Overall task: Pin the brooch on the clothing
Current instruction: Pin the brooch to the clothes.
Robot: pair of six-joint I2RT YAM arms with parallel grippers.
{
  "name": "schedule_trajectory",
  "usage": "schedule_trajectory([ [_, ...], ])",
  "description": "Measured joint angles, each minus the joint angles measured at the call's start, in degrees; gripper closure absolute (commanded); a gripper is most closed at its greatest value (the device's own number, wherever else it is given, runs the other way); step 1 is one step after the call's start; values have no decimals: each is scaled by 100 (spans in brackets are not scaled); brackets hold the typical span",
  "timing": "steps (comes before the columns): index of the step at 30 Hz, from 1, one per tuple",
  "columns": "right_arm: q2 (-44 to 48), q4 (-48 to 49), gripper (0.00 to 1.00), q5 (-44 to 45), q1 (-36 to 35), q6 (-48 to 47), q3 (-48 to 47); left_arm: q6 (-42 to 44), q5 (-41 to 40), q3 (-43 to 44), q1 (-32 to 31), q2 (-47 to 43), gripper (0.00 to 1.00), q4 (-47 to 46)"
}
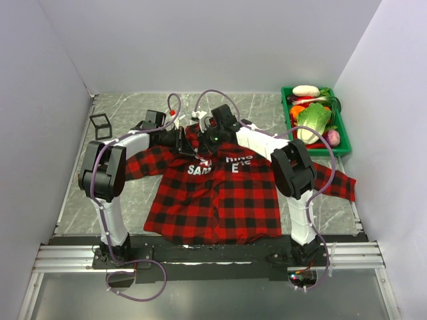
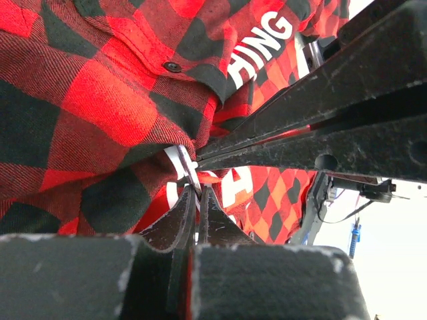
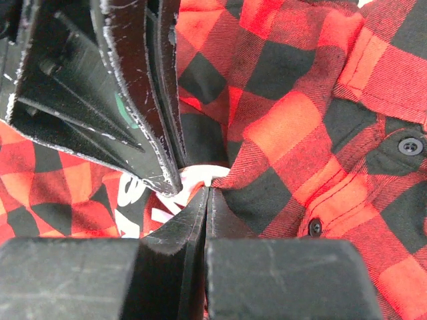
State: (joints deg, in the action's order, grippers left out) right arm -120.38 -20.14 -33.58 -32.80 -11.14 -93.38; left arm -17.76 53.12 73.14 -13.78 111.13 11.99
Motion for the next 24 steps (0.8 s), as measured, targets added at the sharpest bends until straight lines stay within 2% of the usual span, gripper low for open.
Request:
schedule_trajectory([
  [24, -168, -98, 100, -151, 243, 710, -9, -120, -520, -258, -227, -116, 99, -455],
])
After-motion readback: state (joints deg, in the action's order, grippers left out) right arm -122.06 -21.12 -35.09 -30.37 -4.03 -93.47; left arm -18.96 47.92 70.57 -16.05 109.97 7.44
